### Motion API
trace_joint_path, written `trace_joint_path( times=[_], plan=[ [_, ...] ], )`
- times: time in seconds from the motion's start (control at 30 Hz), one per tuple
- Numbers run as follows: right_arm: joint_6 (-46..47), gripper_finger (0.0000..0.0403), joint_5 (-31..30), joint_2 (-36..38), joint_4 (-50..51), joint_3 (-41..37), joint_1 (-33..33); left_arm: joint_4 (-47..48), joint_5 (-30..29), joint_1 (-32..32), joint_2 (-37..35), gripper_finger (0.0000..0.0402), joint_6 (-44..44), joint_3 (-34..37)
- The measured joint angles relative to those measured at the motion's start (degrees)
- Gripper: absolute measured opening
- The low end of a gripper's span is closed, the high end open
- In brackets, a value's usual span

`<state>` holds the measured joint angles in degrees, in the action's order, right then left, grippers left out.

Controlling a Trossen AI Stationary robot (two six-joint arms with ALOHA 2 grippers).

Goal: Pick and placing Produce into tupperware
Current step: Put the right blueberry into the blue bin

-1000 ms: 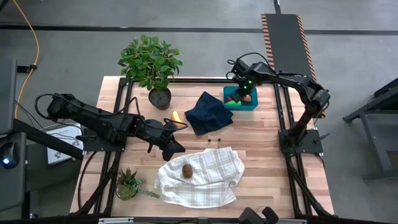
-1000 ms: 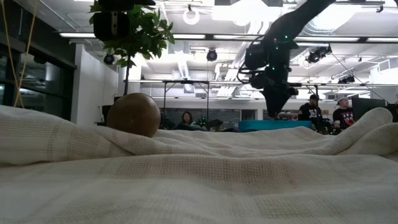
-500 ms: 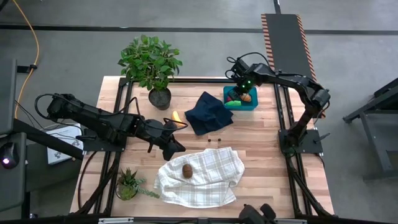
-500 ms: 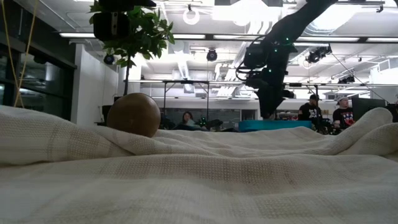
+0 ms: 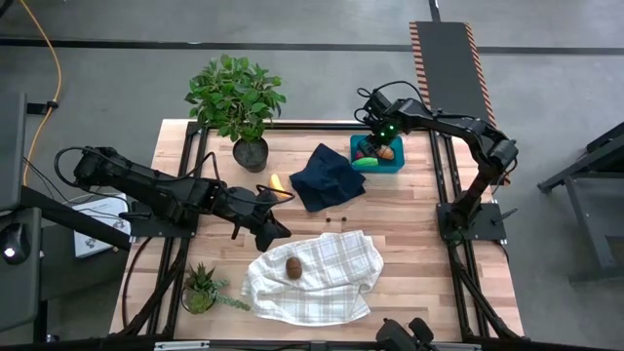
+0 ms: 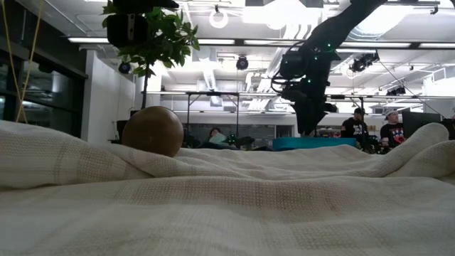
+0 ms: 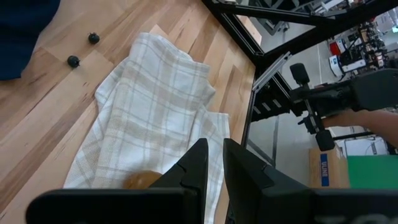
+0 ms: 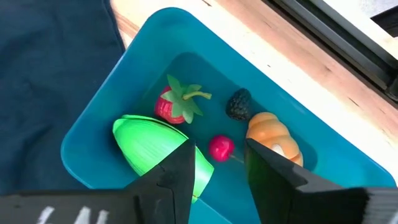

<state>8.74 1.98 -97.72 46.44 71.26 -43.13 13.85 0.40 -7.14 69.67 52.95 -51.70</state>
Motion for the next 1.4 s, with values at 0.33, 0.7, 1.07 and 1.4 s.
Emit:
trace_joint_path(
  times=[0.33, 0.7, 1.07, 1.4],
  plan=[
    [0.11, 0.0129, 0.03, -0.04, -1.05, 0.13, 0.00, 0.00, 0.00, 0.00, 0.00, 0.0040, -0.20, 0.02],
    [-0.75, 0.0129, 4.87, -0.10, 0.19, 9.44, 0.39, 0.02, -0.02, 0.00, 0.00, 0.0040, -0.20, 0.00],
    [-3.26, 0.0129, 27.29, -0.05, 2.37, 15.34, 9.49, 3.24, 0.00, 0.00, 0.00, 0.0040, -6.77, 0.00],
    [-6.03, 0.0129, 24.37, -0.05, 5.77, 15.10, 24.76, 10.70, -3.55, 0.00, 0.00, 0.0040, -16.58, 0.00]
  ],
)
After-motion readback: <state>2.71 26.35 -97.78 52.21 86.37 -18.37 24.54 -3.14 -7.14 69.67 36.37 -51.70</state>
